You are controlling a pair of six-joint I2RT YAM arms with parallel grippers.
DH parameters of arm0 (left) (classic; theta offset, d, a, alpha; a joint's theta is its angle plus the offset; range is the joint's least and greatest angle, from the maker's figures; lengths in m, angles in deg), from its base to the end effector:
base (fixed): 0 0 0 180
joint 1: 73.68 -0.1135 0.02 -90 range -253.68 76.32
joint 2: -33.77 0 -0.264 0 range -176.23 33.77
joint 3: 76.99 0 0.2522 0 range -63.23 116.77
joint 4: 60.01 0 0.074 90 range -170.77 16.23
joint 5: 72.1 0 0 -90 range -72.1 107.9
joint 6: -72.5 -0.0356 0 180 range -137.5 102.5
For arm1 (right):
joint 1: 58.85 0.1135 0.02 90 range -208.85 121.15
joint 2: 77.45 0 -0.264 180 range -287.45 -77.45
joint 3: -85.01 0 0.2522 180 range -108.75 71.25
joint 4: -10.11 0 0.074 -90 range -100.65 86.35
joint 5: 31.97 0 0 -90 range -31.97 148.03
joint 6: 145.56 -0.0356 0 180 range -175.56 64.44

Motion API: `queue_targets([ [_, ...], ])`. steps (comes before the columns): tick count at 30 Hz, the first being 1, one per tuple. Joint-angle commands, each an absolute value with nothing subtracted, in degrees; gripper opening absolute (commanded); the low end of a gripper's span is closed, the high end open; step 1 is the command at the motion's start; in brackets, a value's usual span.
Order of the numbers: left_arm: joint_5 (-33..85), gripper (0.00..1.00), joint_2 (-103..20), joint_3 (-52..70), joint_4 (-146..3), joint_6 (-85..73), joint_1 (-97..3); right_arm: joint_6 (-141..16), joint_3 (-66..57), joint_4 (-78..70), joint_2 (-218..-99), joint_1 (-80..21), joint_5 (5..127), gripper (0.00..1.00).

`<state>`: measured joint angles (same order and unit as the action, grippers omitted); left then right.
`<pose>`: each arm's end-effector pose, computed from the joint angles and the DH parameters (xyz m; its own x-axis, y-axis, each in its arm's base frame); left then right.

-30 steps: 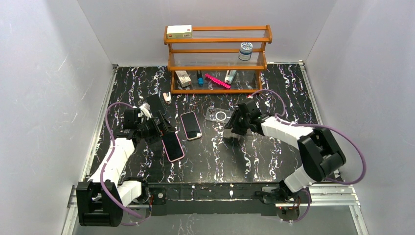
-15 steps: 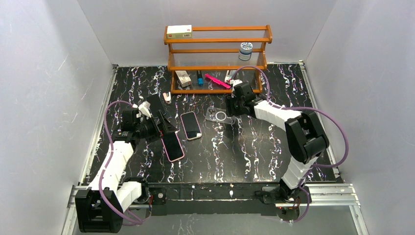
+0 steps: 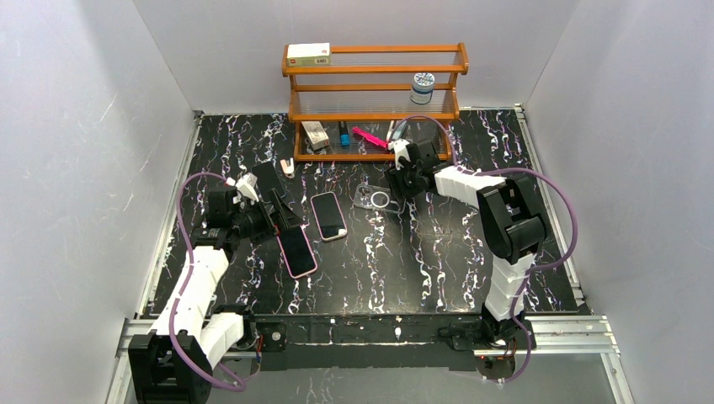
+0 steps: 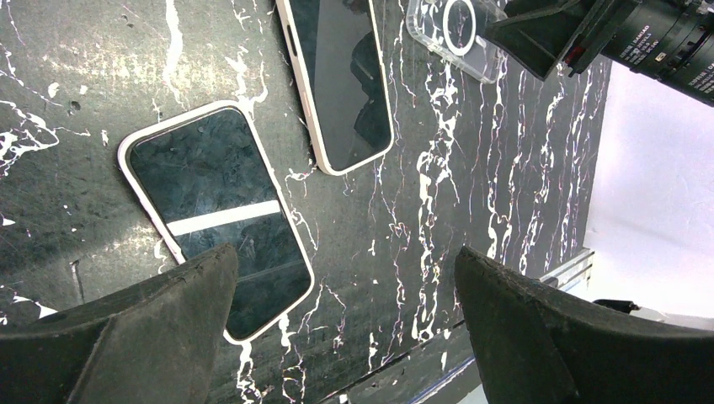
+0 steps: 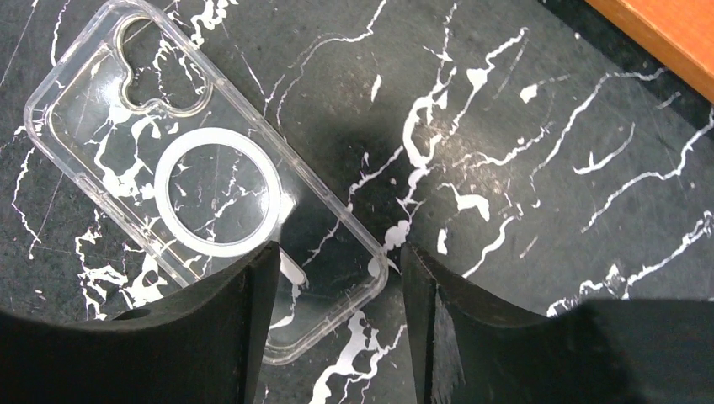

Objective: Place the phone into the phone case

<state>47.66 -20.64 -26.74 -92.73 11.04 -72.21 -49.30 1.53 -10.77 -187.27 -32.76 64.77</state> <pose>0.2013 -0.0228 0.2469 -0.7273 -0.3962 -0.5604 0.0816 0.7608 -0.6439 0.3662 0.1840 0.1697 -0.5998 -0.4143 -0.6845 -0.5772 0.8165 0.0116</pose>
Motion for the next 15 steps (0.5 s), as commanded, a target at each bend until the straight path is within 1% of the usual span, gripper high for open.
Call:
queue_targets([
  [1,47.6,0.98,-19.2,-24.8,-94.1,10.5,-72.0,-46.2,-1.2,-9.0,-188.6,-33.1,68.6,0.60],
  [5,47.8,0.98,-19.0,-24.8,-94.2,10.5,-72.0,-47.4,-0.7,-8.6,-190.0,-33.0,70.9,0.55],
  [10,47.6,0.98,-18.9,-24.7,-94.3,10.4,-72.1,-50.6,-0.4,-10.4,-189.9,-32.7,69.6,0.42],
  [15,47.1,0.98,-19.1,-24.8,-94.3,10.5,-72.0,-55.7,2.7,-13.1,-185.7,-30.2,61.9,0.19],
])
